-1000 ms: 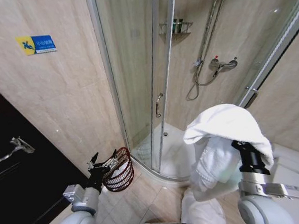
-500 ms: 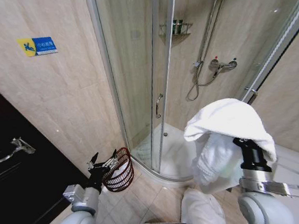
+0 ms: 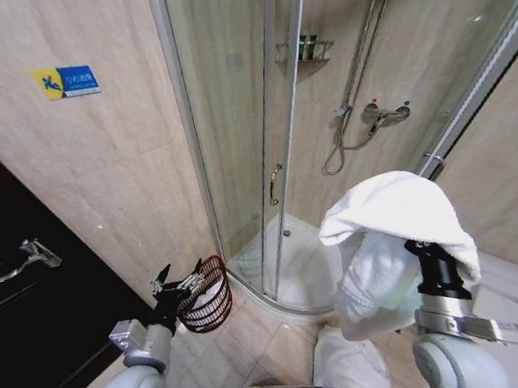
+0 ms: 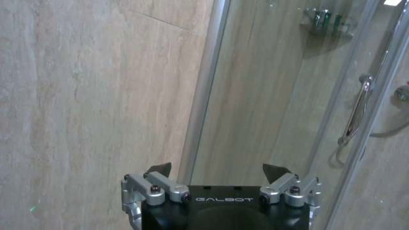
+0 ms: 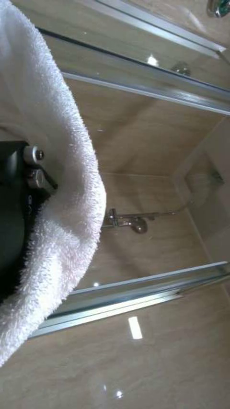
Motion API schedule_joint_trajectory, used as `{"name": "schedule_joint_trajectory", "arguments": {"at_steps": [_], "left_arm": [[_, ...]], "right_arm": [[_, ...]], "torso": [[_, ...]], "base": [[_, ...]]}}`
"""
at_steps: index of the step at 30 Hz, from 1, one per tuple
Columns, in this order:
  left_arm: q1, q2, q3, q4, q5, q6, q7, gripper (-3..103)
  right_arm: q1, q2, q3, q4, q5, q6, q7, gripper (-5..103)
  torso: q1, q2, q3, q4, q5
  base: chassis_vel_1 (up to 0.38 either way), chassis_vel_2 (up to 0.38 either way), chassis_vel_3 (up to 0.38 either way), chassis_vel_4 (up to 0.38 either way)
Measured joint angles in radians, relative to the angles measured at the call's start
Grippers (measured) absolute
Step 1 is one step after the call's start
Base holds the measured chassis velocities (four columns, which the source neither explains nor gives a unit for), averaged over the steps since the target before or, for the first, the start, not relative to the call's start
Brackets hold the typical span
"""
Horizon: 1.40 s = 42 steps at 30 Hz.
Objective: Discard the used towel into the hamper.
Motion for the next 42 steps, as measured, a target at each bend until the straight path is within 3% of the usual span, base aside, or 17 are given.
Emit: {"name": "schedule_joint_trajectory", "arguments": {"at_steps": [16,42], "left_arm": [[0.0,0.0,0.0,0.0,0.0,0.0,0.0,97],[0.0,0.0,0.0,0.0,0.0,0.0,0.0,97]], "right_arm": [[0.001,0.006,-0.007,-0.001,0.004,0.012,-0.009,12],[0.013,0.002,-0.019,-0.001,0.001,0.014,-0.01,12]], "torso": [[0.009,0.016,0.007,0.0001,0.0001],[0.006,0.012,0.005,-0.0001,0.0]], "base": [[0.003,0.0,-0.004,0.005],[0.12,-0.121,-0.128,0.132]]}}
